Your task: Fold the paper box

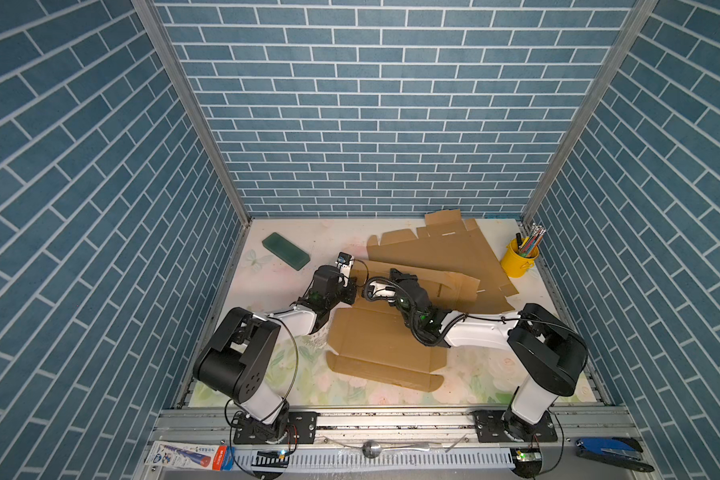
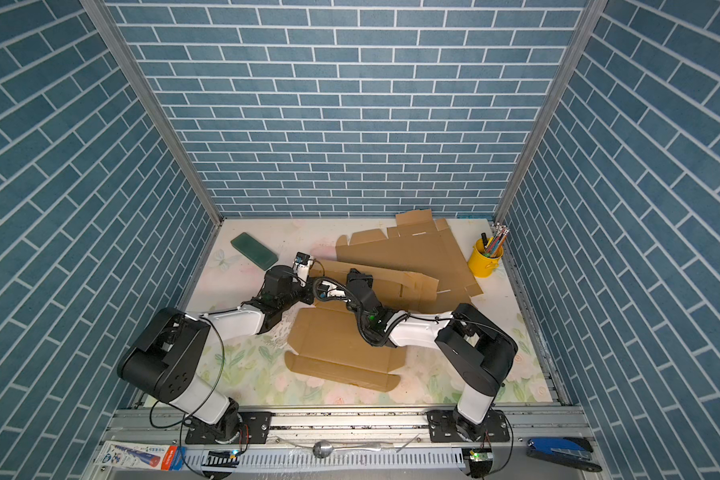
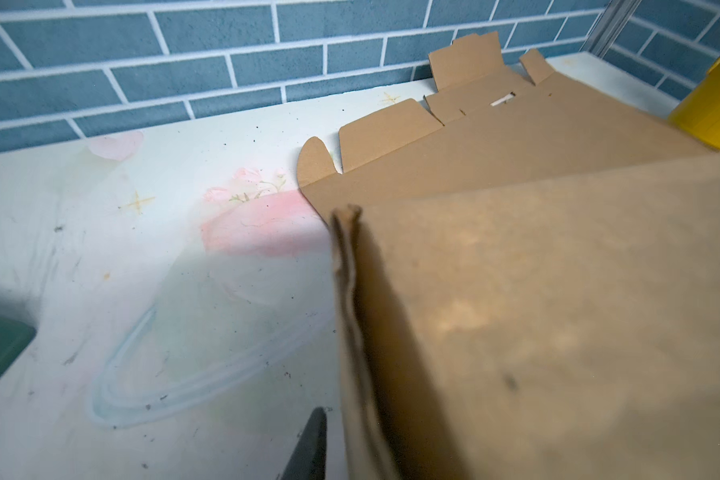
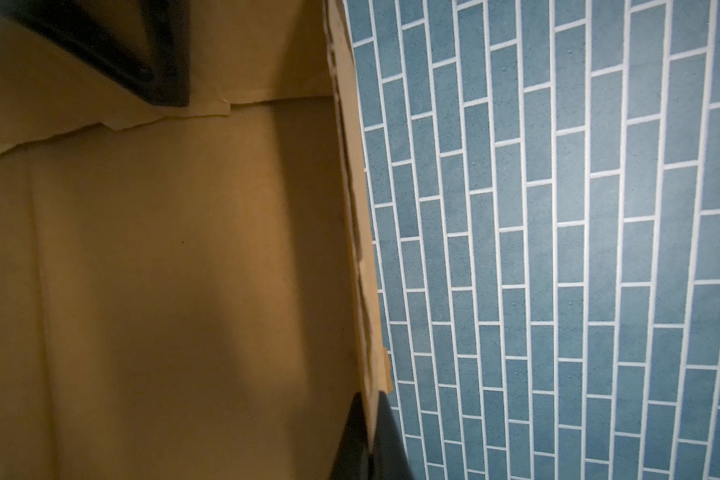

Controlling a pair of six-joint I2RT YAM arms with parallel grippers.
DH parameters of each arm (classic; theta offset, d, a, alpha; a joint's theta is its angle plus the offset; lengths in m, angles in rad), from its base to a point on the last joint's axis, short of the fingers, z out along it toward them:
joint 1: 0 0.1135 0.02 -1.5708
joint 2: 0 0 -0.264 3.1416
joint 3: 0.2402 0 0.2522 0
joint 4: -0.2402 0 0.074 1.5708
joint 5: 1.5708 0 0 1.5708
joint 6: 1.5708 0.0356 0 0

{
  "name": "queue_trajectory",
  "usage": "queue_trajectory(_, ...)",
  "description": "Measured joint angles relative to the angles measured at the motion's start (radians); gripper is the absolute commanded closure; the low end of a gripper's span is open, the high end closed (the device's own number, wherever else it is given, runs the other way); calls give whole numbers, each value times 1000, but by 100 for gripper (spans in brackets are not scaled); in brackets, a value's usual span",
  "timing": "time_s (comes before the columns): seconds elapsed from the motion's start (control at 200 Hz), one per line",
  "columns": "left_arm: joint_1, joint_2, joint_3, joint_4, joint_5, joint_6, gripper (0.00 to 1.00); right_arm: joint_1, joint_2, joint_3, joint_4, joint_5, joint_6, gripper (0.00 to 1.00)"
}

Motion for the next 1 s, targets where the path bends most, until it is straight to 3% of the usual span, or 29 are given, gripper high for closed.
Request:
queue_trajectory(0.135, -48, 15, -3, 29, -132, 3, 96, 0, -2, 1, -7, 0, 9, 100)
queue_trajectory(0.35, -99, 48, 1, 73, -267, -14, 92, 0, -7, 1, -19, 1, 16, 100)
queue_trajectory(0.63, -99, 40, -32, 53, -265, -31, 62, 0, -10, 1, -23, 0, 17, 100)
queue_trajectory(1.0, -94, 26, -81, 47, -193, -79, 59, 0, -10, 1, -25, -4, 17, 100)
